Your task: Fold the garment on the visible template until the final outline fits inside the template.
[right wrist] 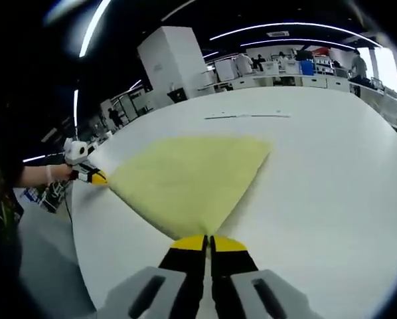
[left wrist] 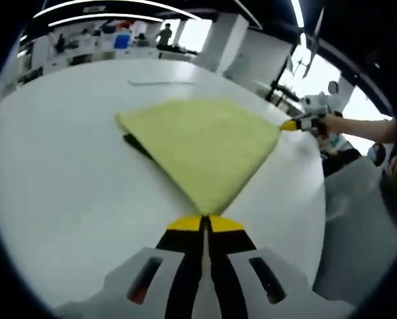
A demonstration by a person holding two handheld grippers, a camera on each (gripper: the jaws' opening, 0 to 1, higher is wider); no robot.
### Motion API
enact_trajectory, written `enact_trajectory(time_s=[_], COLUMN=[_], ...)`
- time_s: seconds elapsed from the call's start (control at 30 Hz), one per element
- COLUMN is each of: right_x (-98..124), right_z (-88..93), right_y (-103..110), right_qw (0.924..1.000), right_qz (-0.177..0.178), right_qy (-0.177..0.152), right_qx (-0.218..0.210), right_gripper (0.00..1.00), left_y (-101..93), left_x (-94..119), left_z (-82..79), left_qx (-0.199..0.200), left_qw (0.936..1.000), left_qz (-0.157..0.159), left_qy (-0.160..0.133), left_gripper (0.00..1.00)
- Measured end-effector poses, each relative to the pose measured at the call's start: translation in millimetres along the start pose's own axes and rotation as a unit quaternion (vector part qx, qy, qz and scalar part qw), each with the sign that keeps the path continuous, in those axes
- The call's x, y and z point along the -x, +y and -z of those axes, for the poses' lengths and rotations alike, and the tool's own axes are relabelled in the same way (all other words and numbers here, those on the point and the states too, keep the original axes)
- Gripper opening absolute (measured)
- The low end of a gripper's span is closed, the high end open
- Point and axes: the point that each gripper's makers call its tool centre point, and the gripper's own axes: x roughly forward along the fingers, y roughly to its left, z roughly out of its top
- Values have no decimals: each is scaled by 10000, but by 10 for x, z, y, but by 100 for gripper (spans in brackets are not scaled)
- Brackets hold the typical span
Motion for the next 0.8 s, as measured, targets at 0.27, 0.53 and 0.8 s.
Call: enact_trajectory(time_s=[0.27,0.53,0.8], right_x=[248,443,464], right_z=[358,585,622], right_y=[290,449,485], right_qw=[9998,9995,9996], right_qz=[-153,-207,-171], right_qy=[139,196,208], right_qx=[-46,-100,-113], right_gripper=[0,0,0], left_y=[-223,-508,-542], left_x=[174,319,304], left_z=[197,411,452], left_qx=[229,496,547], left_qw=[9997,9986,9982], left_qz=[21,95,32], left_qy=[-37,-174,-239], left_gripper=[0,0,0])
